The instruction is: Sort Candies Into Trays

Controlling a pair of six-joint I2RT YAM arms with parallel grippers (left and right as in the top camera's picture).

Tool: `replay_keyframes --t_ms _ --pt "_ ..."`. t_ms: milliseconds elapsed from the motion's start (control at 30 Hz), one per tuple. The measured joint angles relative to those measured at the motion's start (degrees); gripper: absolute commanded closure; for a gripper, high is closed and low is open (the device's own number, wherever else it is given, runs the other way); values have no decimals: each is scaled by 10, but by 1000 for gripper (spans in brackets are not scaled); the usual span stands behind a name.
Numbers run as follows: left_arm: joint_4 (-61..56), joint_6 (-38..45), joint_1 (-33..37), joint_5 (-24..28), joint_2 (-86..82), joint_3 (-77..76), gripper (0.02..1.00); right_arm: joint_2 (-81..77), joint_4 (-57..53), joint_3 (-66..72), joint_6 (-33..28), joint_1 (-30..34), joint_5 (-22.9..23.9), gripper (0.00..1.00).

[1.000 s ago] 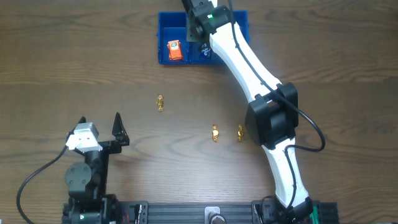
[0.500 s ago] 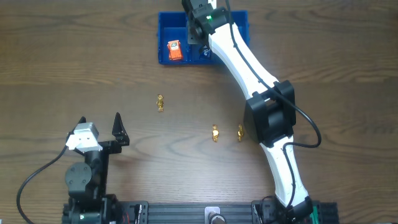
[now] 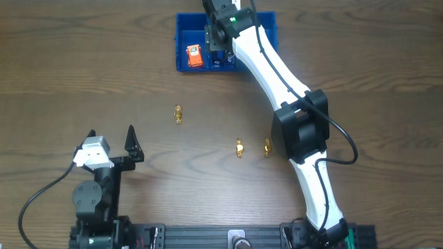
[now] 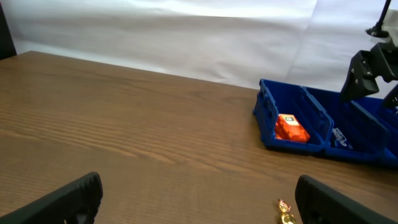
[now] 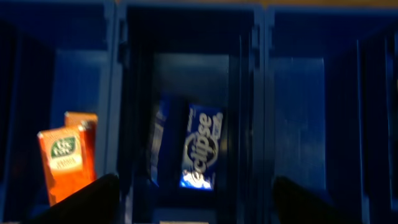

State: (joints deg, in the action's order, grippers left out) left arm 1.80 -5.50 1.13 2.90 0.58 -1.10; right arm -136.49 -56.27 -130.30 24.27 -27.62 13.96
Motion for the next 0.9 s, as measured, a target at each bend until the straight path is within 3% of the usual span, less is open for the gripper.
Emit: replay_keyframes --t_ms 267,500,633,900 --pt "0 0 0 0 0 0 23 57 -93 0 3 -30 -19 150" --pt "0 0 0 0 0 0 20 153 -172 -9 63 -149 -31 154" --pt "0 0 0 0 0 0 20 126 -157 9 109 -211 -40 159" --pt "0 0 0 0 0 0 23 -20 -134 19 158 -229 -48 167"
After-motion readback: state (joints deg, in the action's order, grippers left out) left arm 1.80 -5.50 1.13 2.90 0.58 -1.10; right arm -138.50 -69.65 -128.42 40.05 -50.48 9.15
